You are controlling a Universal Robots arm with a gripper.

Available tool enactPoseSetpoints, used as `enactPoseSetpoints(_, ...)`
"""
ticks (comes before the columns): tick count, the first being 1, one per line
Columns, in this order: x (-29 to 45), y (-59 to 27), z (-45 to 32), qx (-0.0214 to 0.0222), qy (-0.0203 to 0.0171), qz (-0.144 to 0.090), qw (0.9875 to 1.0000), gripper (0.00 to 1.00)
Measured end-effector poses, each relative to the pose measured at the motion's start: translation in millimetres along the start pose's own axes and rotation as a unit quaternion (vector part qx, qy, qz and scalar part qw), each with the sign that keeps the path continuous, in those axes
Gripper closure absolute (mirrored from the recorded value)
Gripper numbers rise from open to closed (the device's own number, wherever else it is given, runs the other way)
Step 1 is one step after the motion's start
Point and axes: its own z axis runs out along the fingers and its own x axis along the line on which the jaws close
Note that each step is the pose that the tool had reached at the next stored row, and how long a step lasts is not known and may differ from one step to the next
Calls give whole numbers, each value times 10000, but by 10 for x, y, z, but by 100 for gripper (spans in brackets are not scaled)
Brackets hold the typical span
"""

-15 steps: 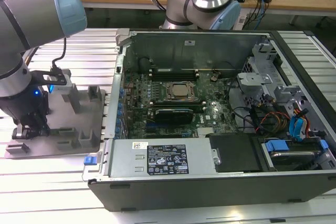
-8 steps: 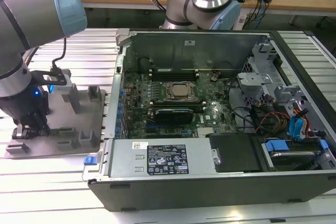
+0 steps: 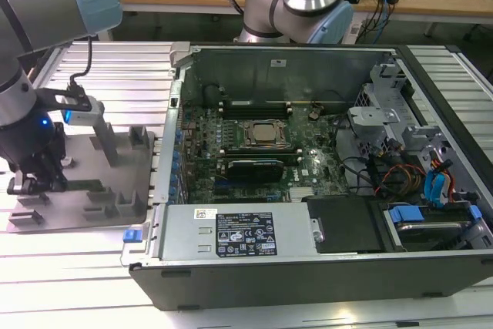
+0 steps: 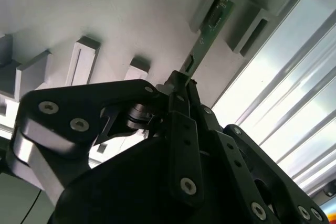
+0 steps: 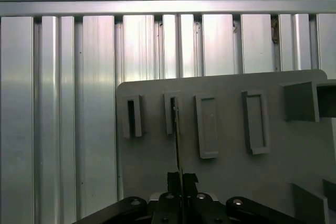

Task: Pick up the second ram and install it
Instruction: 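Pick up the second ram and move it above second insertion slot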

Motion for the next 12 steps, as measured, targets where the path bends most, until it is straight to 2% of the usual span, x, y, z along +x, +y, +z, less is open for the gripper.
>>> enactPoseSetpoints(6, -3, 7, -160, 0, 0, 0, 10000, 89)
enactPoseSetpoints(12, -5, 12, -263, 0, 0, 0, 10000, 89)
